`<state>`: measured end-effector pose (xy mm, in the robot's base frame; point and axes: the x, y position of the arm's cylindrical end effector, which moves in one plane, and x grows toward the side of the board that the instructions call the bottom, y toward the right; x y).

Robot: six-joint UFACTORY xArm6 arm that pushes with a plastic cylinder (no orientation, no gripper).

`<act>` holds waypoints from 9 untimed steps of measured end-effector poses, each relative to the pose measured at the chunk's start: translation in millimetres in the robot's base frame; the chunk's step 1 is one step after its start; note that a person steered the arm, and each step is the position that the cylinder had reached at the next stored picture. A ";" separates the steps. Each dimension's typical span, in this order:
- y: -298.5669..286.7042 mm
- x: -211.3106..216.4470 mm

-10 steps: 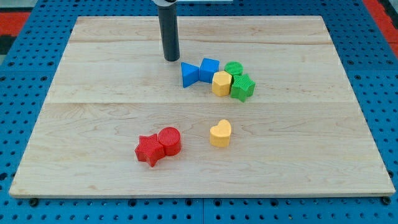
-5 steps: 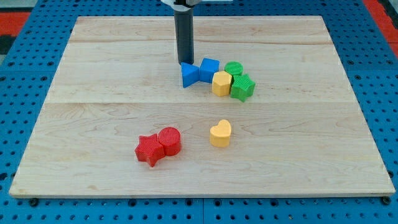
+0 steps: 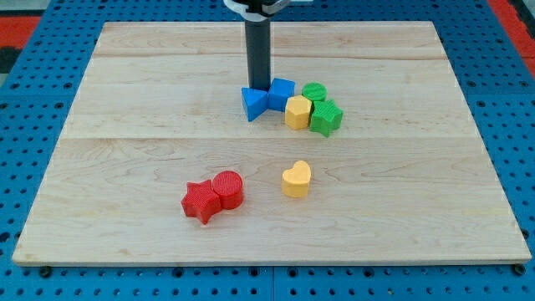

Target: Push blue triangle beside blue cube

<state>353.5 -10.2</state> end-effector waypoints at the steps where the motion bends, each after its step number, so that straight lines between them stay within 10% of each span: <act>1: 5.0 0.7; 9: 3.5 11.2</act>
